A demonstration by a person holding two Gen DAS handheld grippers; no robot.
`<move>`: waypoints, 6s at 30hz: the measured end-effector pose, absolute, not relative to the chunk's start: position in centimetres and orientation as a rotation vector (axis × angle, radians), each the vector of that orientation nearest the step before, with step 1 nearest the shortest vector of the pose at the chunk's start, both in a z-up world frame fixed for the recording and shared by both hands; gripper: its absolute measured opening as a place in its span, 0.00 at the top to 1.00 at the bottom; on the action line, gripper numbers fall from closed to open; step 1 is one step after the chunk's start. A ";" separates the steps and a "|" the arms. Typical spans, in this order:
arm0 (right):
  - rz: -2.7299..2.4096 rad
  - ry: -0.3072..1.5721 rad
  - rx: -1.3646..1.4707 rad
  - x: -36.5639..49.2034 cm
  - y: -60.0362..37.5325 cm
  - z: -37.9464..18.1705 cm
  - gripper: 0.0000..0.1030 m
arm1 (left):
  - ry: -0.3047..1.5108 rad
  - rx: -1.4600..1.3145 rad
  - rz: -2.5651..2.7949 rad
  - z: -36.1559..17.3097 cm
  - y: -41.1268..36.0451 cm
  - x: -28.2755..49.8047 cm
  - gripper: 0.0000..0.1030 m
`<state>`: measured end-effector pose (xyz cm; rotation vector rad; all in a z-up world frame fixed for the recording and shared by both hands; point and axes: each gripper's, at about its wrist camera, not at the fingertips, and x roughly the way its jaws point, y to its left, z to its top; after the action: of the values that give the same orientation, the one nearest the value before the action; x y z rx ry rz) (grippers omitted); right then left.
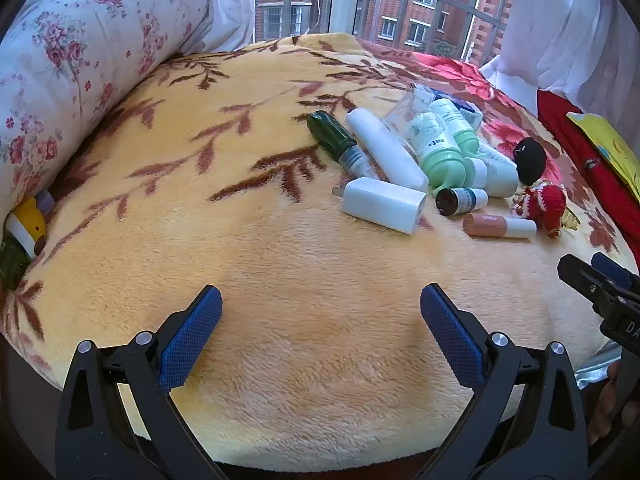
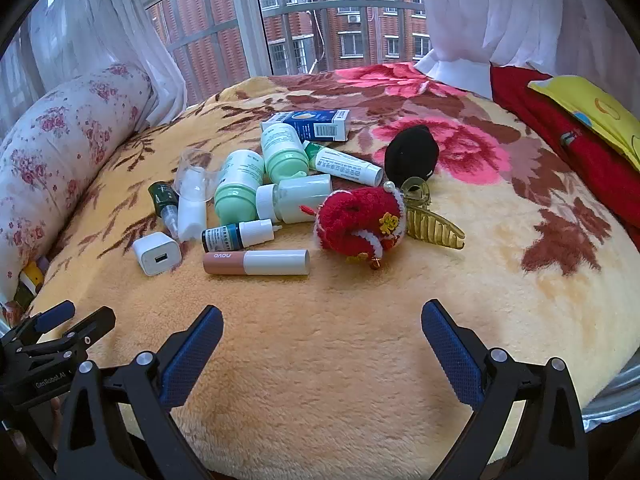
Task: Collect trash
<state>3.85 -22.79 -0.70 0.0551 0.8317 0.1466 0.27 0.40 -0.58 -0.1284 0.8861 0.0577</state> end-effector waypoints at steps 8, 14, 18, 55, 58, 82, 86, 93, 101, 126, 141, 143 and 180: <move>0.148 0.828 0.052 4.0 -22.4 -0.6 0.05 | 0.885 -0.128 0.062 -0.6 0.5 0.3 0.05; 0.151 0.827 0.049 4.3 -22.2 -0.5 0.05 | 0.884 -0.127 0.063 -0.7 0.5 0.3 0.05; 0.153 0.826 0.048 4.4 -22.1 -0.5 0.05 | 0.883 -0.128 0.063 -0.7 0.6 0.3 0.05; 0.178 0.952 0.042 13.6 -22.9 -3.8 0.34 | 0.886 -0.119 0.021 -1.1 0.9 3.3 0.05; 0.168 0.962 0.065 14.0 -23.2 -4.1 0.38 | 0.883 -0.118 0.022 -1.2 1.0 3.4 0.05; 0.186 0.806 0.152 8.2 -26.9 -3.3 0.73 | 0.884 -0.117 0.017 -1.0 0.5 2.7 0.05; 0.196 0.785 0.163 6.8 -27.2 -3.2 0.73 | 0.898 -0.099 -0.007 -0.6 -0.7 3.8 0.05; 0.223 0.759 0.188 5.7 -27.6 -3.2 0.72 | 0.924 0.001 -0.029 -0.8 -3.4 7.5 0.05; 0.239 0.745 0.169 5.4 -27.5 -3.2 0.71 | 1.031 0.011 -0.172 -3.1 -2.5 11.8 0.05; 0.277 0.735 0.088 4.7 -24.1 -2.3 0.70 | 0.846 -0.058 -0.117 -1.9 -2.4 7.3 0.32; 0.465 0.774 0.068 -6.8 -23.3 -1.6 0.69 | 0.694 0.012 -0.222 1.7 -3.9 -7.9 0.32; 0.480 0.802 0.057 -8.4 -23.4 -2.4 0.69 | 0.699 0.012 -0.228 1.1 -3.6 -10.0 0.32; 0.501 1.237 -0.061 -9.5 -20.1 -17.3 0.30 | 1.232 -0.056 -0.273 -15.8 -3.3 -10.7 0.26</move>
<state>-9.48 -20.10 -17.30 -0.0609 1.2372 0.5010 -10.72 -3.26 -15.81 -0.0556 1.2325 -0.2727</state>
